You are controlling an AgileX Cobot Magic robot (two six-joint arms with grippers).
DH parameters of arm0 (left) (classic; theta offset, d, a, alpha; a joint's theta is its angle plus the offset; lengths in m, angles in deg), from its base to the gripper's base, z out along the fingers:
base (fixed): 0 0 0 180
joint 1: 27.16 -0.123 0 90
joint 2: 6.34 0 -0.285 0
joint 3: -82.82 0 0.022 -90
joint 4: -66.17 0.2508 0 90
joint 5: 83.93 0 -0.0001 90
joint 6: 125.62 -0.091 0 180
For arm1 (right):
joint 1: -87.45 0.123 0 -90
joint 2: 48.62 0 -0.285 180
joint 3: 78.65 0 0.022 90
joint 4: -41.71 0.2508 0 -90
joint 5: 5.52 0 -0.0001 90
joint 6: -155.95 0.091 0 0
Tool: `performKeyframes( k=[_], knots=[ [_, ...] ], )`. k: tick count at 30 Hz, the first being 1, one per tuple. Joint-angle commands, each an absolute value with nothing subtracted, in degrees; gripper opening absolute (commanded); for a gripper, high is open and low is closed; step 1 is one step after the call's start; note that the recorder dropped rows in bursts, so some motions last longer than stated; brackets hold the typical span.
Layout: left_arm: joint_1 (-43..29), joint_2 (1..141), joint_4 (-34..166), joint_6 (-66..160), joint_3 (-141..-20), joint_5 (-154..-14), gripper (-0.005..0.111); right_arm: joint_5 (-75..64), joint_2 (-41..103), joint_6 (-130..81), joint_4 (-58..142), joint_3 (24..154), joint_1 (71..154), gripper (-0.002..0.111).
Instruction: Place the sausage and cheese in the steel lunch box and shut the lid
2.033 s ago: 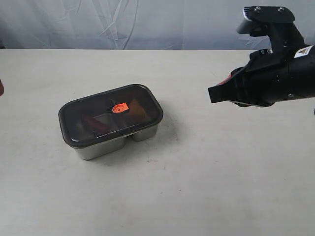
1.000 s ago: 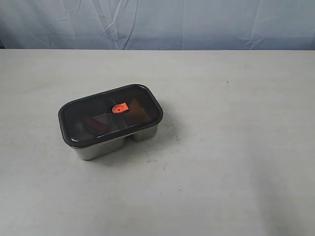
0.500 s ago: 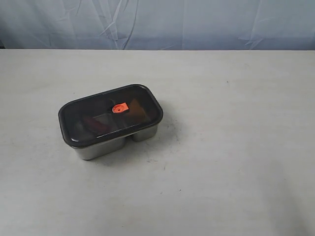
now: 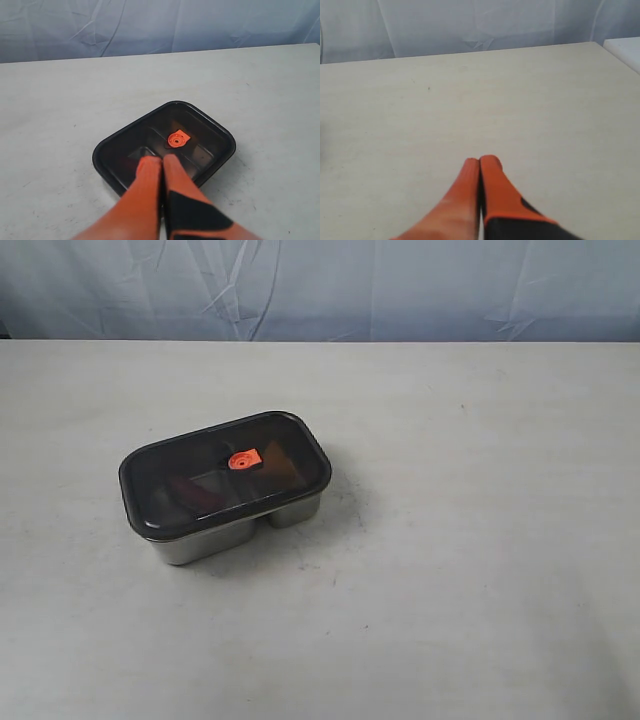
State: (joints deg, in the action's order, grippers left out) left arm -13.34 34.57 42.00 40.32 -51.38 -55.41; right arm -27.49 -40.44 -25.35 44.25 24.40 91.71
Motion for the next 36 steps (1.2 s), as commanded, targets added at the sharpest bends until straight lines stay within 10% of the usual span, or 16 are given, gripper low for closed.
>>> performKeyframes(
  k=[1,20,36],
  knots=[
    [-13.28,35.10,41.89,40.33,-51.23,-55.71,0.000,-26.85,-40.83,-25.15,43.92,24.13,91.44,0.000],
    [-14.49,22.02,49.83,44.32,-29.93,-77.24,0.000,-26.69,-40.83,-25.15,43.93,24.13,91.44,0.000],
    [-28.23,2.41,55.33,49.45,-19.96,-67.44,0.000,-26.52,-40.83,-25.15,43.93,24.13,91.44,0.000]
  ],
)
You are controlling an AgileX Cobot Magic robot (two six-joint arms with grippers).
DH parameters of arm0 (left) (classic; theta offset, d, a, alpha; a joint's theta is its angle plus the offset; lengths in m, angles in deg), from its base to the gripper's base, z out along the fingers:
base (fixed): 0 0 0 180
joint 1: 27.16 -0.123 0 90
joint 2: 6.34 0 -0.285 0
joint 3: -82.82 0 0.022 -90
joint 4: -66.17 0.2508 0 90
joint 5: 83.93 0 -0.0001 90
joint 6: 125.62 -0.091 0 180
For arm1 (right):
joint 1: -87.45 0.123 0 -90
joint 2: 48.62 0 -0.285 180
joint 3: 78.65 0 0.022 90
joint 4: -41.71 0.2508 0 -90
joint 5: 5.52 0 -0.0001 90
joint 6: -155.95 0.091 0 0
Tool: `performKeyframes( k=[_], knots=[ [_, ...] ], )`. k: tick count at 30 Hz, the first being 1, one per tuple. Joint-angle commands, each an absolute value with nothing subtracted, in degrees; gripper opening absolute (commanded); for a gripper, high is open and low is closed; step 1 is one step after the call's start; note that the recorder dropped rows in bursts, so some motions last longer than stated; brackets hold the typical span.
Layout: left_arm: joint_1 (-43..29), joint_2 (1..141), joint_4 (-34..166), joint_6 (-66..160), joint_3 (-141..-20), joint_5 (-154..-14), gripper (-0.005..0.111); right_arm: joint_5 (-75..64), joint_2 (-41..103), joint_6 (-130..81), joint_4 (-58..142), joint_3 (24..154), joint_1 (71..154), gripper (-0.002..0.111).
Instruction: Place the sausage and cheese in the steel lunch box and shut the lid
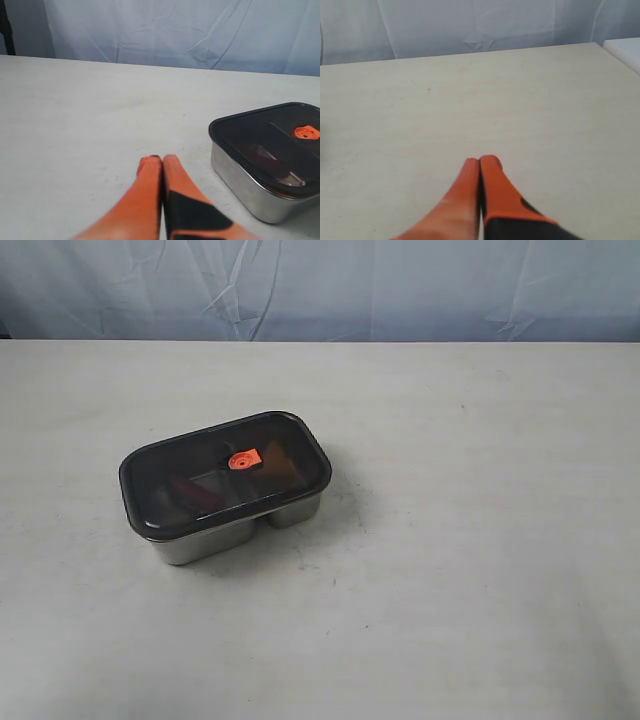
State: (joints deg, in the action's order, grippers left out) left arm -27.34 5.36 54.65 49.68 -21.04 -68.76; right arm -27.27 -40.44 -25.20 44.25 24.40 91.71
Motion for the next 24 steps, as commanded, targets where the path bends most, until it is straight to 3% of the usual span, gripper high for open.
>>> performKeyframes(
  k=[1,24],
  knots=[
    [-28.23,1.86,55.33,49.55,-19.96,-67.44,0.000,-26.52,-40.83,-25.15,43.93,24.13,91.44,0.000],
    [-28.11,1.45,63.68,53.00,-19.96,-71.15,0.000,-26.71,-40.83,-25.15,43.93,24.13,91.44,0.000]
  ],
)
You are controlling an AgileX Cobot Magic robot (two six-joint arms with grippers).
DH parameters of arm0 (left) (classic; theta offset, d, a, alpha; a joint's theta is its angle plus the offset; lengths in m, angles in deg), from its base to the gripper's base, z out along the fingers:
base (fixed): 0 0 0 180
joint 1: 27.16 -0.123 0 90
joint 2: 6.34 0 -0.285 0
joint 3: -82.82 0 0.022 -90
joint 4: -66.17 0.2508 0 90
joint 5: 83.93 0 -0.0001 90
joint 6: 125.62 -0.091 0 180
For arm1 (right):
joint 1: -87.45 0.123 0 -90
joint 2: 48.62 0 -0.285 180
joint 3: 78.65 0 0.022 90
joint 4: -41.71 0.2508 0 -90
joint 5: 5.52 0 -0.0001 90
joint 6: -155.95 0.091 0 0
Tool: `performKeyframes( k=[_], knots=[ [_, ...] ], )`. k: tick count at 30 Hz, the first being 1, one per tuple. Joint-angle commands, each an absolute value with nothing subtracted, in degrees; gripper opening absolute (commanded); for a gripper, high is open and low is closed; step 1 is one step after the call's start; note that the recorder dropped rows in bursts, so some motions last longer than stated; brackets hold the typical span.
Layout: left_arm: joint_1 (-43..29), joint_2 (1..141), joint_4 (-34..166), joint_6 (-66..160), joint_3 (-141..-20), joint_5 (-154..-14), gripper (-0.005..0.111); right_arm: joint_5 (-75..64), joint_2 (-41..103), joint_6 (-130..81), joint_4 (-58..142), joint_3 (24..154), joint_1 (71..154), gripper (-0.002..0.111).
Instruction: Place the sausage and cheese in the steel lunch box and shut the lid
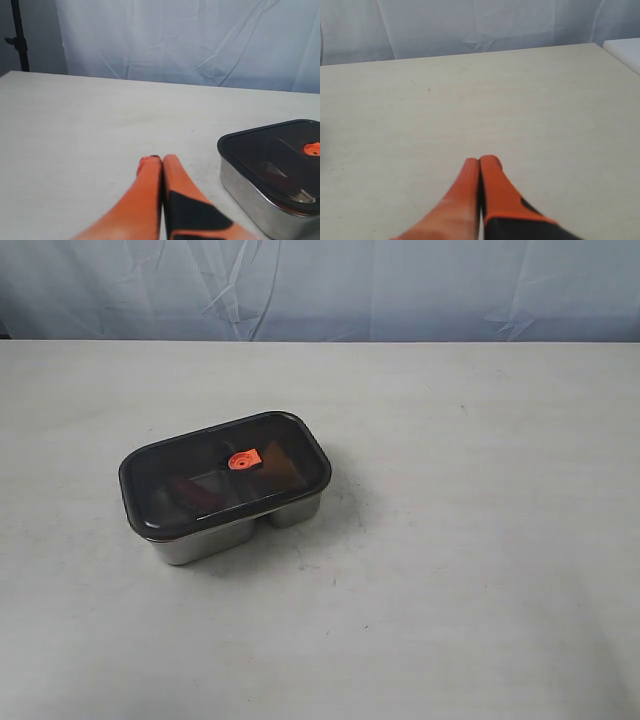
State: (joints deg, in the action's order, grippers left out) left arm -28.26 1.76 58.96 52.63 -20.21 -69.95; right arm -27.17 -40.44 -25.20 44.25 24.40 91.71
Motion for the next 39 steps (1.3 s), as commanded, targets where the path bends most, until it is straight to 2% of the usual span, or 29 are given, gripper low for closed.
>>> performKeyframes(
  k=[1,7,39],
  knots=[
    [-28.11,1.45,64.72,53.00,-19.96,-71.15,0.000,-26.71,-40.83,-25.15,43.93,24.13,91.44,0.000],
    [-26.20,1.45,66.17,52.76,-19.96,-71.15,0.000,-26.71,-40.83,-25.15,43.93,24.13,91.44,0.000],
    [-26.23,1.45,67.84,52.76,-19.96,-71.15,0.000,-26.48,-40.83,-25.15,43.83,24.13,91.44,0.000]
  ],
)
